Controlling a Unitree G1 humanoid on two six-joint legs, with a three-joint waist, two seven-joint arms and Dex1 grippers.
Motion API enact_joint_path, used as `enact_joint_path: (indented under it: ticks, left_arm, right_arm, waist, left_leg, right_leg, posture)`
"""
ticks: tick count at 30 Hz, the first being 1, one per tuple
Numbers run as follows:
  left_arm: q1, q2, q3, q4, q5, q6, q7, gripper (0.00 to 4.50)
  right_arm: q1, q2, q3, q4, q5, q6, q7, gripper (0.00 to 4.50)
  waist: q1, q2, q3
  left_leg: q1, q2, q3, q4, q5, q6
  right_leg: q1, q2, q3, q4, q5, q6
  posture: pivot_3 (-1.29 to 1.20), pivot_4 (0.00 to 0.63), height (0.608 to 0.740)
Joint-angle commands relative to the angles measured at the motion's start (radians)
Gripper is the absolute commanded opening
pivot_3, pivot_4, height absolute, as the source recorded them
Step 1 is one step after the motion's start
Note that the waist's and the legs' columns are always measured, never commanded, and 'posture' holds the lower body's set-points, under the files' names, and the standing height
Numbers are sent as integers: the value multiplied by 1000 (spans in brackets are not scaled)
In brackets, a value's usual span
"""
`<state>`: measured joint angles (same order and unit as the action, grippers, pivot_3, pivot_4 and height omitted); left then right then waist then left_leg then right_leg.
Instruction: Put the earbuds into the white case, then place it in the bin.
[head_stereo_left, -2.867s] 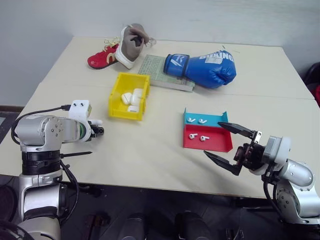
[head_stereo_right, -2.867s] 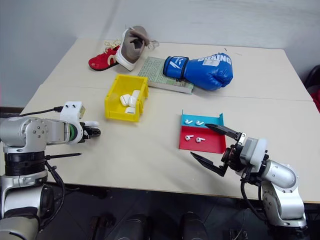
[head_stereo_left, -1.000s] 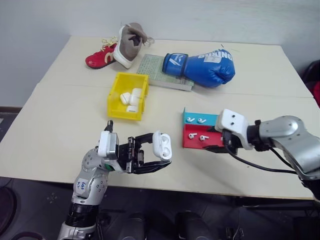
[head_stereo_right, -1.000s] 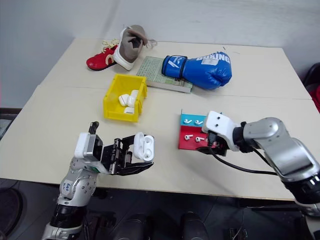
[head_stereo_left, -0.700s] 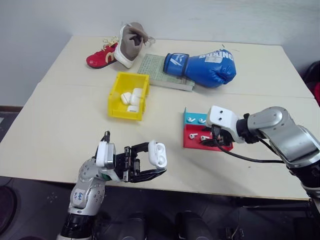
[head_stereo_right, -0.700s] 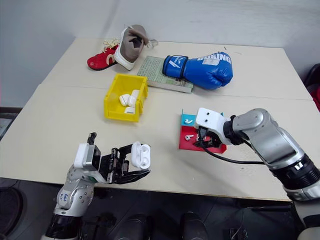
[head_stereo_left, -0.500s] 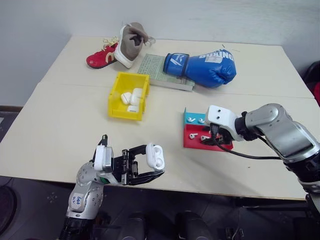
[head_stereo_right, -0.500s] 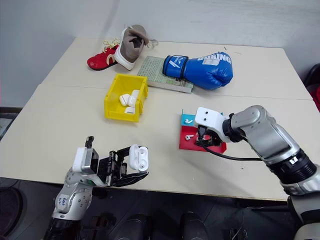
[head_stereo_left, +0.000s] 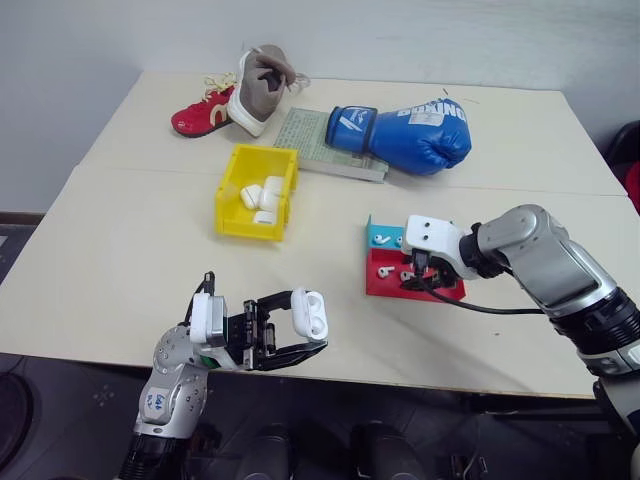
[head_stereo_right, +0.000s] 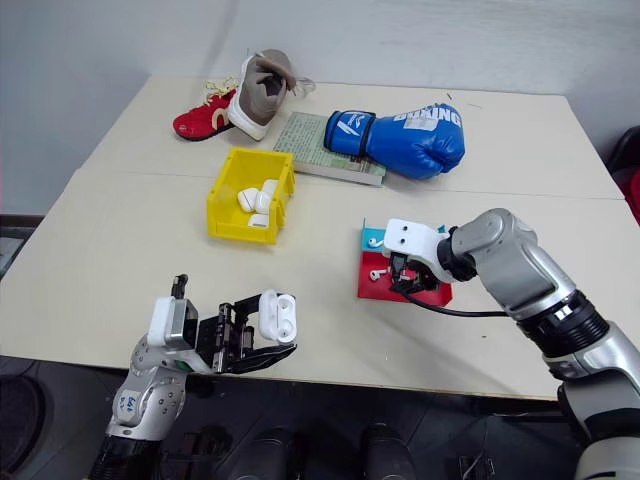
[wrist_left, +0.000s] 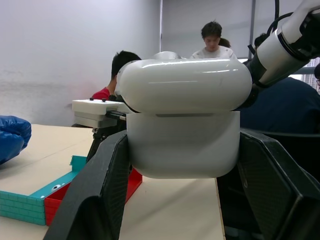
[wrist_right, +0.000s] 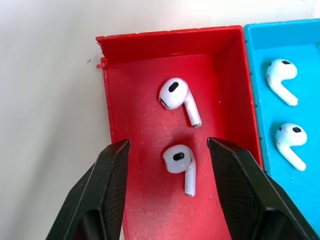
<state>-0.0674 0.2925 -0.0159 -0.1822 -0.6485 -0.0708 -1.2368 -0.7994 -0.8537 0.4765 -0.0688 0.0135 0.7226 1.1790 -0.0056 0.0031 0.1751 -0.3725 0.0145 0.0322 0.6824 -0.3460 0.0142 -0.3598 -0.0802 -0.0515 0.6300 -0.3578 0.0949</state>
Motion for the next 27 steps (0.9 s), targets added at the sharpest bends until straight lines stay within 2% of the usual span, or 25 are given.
enact_joint_path:
  ticks: [1,22,25,27]
  left_arm:
    - [4,11,11,-10,-13,-17,-13,2773]
    - [24,15,15,-16,-6,-30,-17,2773]
    - [24,14,12,-15,-3,-34,-16,2773]
    - [22,14,11,-12,-3,-36,-15,2773]
  right_arm:
    - [-23,8,3,7,-26,-18,12,2492]
    - [-14,11,8,95,-97,-80,74,2492]
    - [-12,2,7,110,-104,-84,81,1912]
    - [-10,1,5,116,-106,-91,81,1264]
  waist:
    - [0,0,0]
    - [0,0,0]
    - [0,0,0]
    - [0,0,0]
  left_leg:
    - [0,0,0,0,0,0]
    - [0,0,0,0,0,0]
    - [0,0,0,0,0,0]
    - [0,0,0,0,0,0]
  right_leg:
    - [0,0,0,0,0,0]
    - [0,0,0,0,0,0]
    - [0,0,0,0,0,0]
    - [1,0,0,0,0,0]
  posture:
    - [0,150,740]
    - [0,150,740]
    - [0,150,740]
    - [0,150,740]
